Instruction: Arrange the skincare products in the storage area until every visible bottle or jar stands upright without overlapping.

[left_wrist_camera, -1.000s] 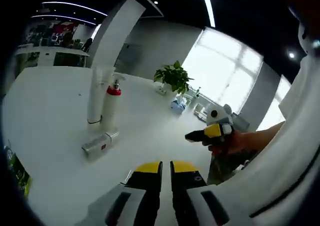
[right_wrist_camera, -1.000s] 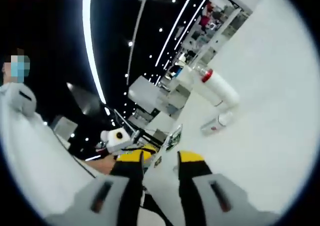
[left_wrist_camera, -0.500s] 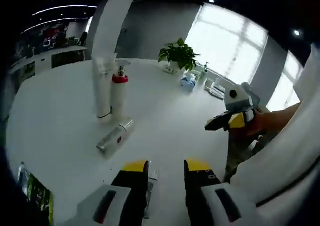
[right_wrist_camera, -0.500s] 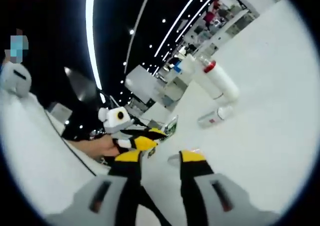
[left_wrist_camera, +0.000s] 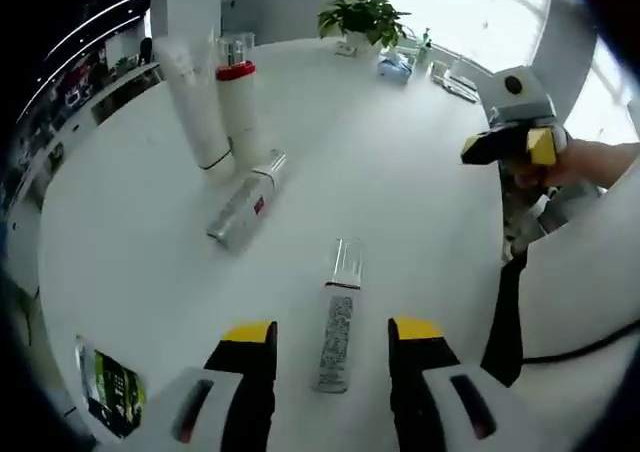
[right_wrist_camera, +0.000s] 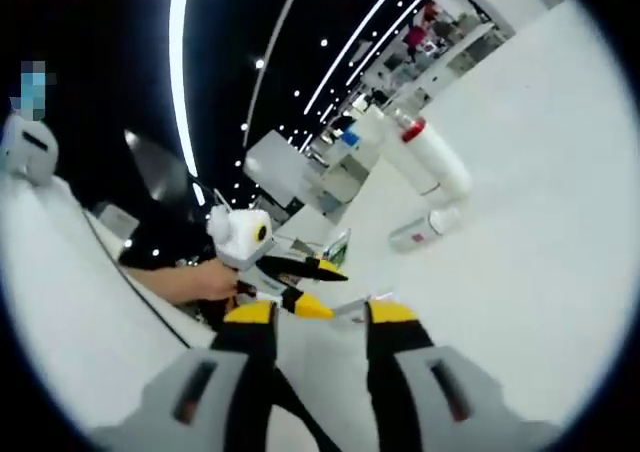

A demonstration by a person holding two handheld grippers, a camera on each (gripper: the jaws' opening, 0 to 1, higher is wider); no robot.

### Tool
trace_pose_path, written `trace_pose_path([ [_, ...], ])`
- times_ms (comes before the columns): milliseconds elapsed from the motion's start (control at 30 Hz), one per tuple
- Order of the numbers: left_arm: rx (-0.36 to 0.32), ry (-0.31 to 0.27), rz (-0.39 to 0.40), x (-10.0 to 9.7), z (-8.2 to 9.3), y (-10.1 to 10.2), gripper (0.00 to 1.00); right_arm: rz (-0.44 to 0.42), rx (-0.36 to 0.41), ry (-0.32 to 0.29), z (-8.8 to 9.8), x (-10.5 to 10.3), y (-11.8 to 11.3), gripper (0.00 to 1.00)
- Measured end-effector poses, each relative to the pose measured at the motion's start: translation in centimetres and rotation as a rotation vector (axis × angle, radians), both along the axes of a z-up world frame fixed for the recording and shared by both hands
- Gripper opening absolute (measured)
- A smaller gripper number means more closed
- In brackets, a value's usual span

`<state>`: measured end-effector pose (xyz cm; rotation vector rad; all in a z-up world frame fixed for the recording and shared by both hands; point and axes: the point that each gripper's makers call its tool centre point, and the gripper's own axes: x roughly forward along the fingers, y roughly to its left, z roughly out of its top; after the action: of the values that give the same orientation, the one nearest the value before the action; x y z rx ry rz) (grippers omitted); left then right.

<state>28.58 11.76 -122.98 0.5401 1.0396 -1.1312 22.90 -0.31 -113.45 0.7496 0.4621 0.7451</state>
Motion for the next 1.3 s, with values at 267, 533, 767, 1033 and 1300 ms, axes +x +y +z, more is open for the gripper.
trace_pose_path([
  [267,0.055,0.000,-0.062,-0.4,-1.4,0.0,0.42,0.003,-0.015,0.002,-0.2,-0.3,0.0,0.32],
  [533,0.089,-0.008,-0.097,-0.3,-2.6,-0.8,0.32,-0.012,-0.028,0.010,-0.4,-1.2,-0.6,0.32],
  [767,0.118,-0.008,-0.112,-0.6,-3.5,-0.5,0.22,-0.035,-0.025,0.018,-0.7,-1.8,-1.0,0.31],
  [1033,0.065,-0.009,-0.013,-0.3,-3.0,-0.8,0.21,-0.031,-0.034,0.023,-0.8,-1.6,-1.0,0.31],
  [1300,-0.045,0.096,0.072,-1.2,-1.9,-1.5,0.19,-0.014,-0.036,0.020,-0.6,-1.4,-0.4,0.31],
])
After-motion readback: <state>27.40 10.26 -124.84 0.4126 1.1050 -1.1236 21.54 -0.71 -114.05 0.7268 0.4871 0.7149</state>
